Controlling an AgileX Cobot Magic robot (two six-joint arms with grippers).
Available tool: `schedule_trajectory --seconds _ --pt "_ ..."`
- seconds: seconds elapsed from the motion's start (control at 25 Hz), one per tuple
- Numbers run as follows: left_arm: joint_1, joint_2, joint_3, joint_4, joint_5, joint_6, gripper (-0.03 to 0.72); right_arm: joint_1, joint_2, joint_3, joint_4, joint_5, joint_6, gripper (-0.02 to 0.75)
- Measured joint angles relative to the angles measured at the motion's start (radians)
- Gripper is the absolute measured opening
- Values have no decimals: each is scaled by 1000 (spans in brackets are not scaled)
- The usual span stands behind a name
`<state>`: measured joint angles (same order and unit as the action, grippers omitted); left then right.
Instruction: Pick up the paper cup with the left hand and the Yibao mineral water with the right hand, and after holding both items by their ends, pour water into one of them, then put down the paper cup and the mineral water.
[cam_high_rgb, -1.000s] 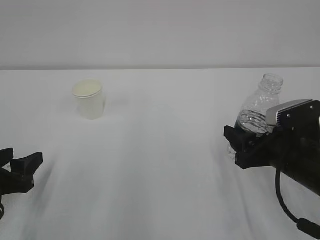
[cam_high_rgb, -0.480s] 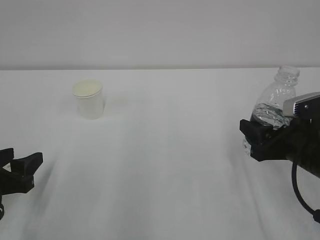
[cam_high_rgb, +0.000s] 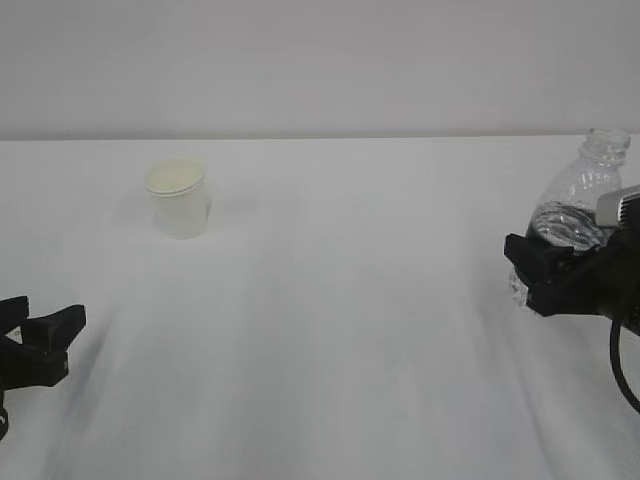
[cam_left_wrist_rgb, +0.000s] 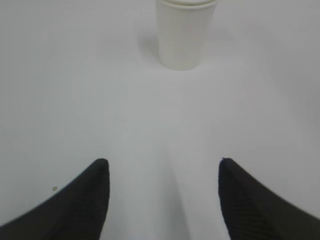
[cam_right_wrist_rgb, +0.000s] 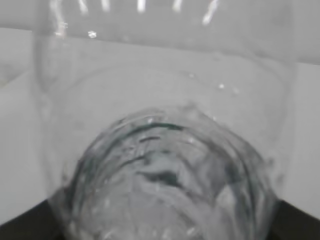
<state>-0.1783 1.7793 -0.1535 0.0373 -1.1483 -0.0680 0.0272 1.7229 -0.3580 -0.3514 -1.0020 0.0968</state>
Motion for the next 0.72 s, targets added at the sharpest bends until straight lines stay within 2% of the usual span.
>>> schedule_trajectory --seconds 0.24,0.72 --pt "0 0 0 0 0 0 490 0 -1 0 -127 -13 51 468" --pt "0 0 0 0 0 0 489 0 -1 0 -184 -18 81 468"
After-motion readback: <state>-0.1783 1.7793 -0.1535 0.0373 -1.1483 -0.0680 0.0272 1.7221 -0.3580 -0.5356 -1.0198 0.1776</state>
